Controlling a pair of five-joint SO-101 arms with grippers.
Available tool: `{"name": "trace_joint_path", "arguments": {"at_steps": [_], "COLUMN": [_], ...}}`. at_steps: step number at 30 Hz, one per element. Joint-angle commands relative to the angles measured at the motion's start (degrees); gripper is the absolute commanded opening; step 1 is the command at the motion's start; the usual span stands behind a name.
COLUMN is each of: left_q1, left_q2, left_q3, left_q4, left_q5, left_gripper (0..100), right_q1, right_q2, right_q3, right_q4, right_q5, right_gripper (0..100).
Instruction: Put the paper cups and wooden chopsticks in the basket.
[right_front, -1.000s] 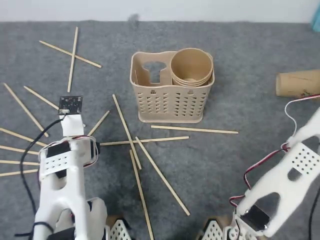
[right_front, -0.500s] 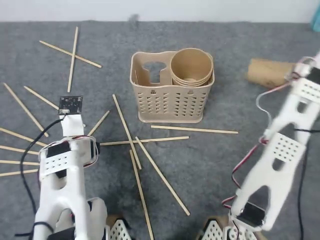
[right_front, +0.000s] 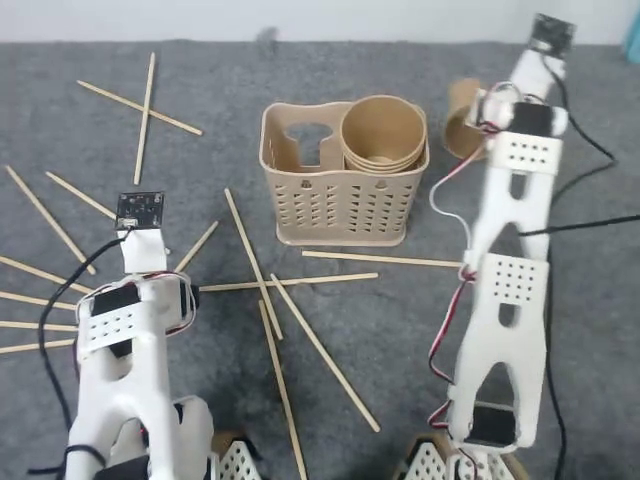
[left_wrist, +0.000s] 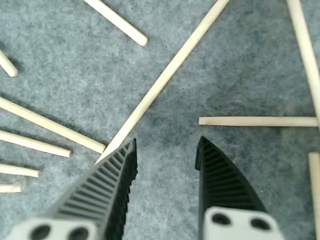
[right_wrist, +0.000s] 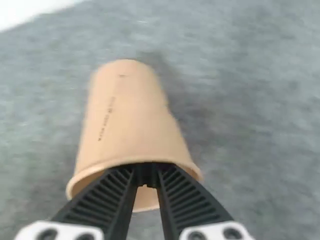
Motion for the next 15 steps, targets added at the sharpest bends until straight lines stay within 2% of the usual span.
{"name": "trace_joint_path", "arguments": {"at_steps": [1, 5, 10, 15], "left_q1": [0.18, 0.18, 0.18, 0.26], "left_q2": [-1.76, -1.76, -1.76, -1.76], "left_q3": [-0.57, -0.57, -0.57, -0.57], "left_q4": [-1.14, -1.14, -1.14, -1.14], "left_q5": [-0.35, -0.35, -0.35, -0.35], "left_gripper": [18, 18, 18, 18], "right_q1": [-2.24, -2.15, -0.92, 1.45], "right_q2": [-4.88, -4.97, -5.23, -4.62], "right_q3": [-2.99, -2.99, -2.99, -2.9], "right_q4": [-4.7, -7.78, -7.6, -10.24], "right_q5": [-0.62, -0.62, -0.62, -0.09], "right_gripper": [0.9, 3.5, 18.0, 18.7]}}
